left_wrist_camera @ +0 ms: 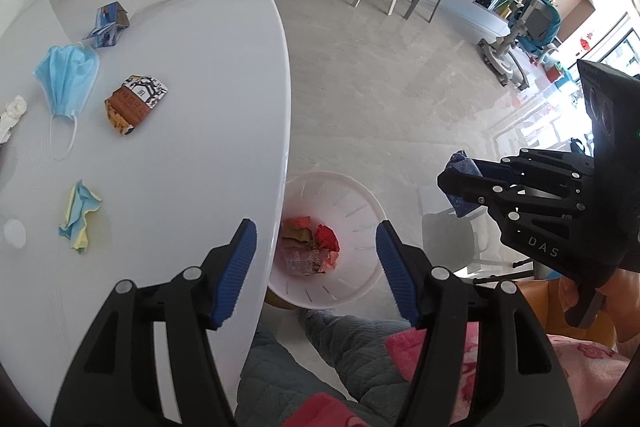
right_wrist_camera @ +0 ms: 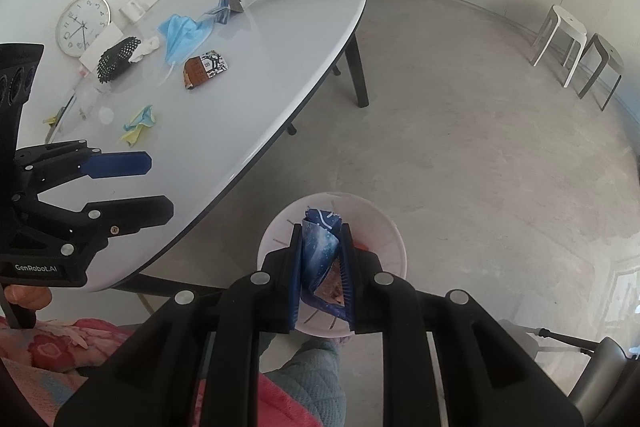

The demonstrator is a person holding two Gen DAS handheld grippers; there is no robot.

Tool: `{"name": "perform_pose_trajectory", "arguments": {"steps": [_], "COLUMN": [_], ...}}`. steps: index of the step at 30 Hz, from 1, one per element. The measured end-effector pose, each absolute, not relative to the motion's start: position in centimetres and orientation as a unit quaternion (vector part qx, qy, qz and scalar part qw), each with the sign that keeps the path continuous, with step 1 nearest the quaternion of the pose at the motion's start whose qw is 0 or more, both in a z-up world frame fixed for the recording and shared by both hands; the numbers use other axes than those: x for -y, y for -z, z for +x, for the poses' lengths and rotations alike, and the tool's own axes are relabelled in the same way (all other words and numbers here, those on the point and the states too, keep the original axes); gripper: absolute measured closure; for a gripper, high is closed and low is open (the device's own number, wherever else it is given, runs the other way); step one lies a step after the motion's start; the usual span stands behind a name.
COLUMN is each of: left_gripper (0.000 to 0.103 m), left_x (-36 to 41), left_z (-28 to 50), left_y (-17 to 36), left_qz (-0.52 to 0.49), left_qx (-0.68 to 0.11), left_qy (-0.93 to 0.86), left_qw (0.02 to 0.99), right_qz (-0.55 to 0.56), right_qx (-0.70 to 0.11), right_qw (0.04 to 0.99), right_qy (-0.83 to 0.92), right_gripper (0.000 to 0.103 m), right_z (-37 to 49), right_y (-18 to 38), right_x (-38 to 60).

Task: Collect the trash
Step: 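Carry pink tissue and blue paper to the white bin and open both tools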

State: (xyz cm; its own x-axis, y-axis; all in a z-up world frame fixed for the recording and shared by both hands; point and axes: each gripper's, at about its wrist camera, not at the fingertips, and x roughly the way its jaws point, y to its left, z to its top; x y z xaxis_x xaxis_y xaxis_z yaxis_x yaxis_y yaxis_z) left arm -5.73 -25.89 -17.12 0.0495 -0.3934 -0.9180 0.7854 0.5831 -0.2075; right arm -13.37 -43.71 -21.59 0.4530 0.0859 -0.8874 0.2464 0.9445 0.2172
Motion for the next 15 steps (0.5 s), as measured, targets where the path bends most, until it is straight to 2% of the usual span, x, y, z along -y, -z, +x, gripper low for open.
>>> {"name": "perform_pose_trajectory", "arguments": {"steps": [3, 5, 7, 11, 13, 15], "left_gripper": [0.043, 0.040, 0.035, 0.030, 0.026, 0.024], "left_x": [26.1, 25.4, 25.0, 24.2, 23.6, 23.1], "left_z": [-5.6, -5.2, -5.0, -4.7, -4.6, -4.1], "left_y": [16.9, 16.7, 16.5, 16.0, 15.7, 15.3], "left_qz": [0.180, 0.180, 0.179, 0.179, 0.177, 0.173], "left_qx": [-0.547, -0.547, -0.542, -0.539, -0.537, -0.535], "left_qy": [0.413, 0.410, 0.406, 0.398, 0.391, 0.385], "left_qw": [0.706, 0.708, 0.713, 0.721, 0.726, 0.732], "right_qz": [0.159, 0.159, 0.157, 0.147, 0.146, 0.145], "right_qx": [-0.525, -0.530, -0.538, -0.540, -0.533, -0.526], "right_qw": [0.835, 0.832, 0.827, 0.827, 0.831, 0.834], "right_qy": [0.045, 0.044, 0.045, 0.056, 0.067, 0.078], "right_gripper": [0.084, 0.079, 0.049, 0.029, 0.014, 0.005], "right_z": [-13.0, -12.8, -12.5, -11.9, -11.7, -11.3], "right_y": [22.0, 22.4, 22.9, 23.0, 22.4, 21.7], "right_x": [43.0, 42.6, 42.1, 41.3, 41.1, 41.0]}}
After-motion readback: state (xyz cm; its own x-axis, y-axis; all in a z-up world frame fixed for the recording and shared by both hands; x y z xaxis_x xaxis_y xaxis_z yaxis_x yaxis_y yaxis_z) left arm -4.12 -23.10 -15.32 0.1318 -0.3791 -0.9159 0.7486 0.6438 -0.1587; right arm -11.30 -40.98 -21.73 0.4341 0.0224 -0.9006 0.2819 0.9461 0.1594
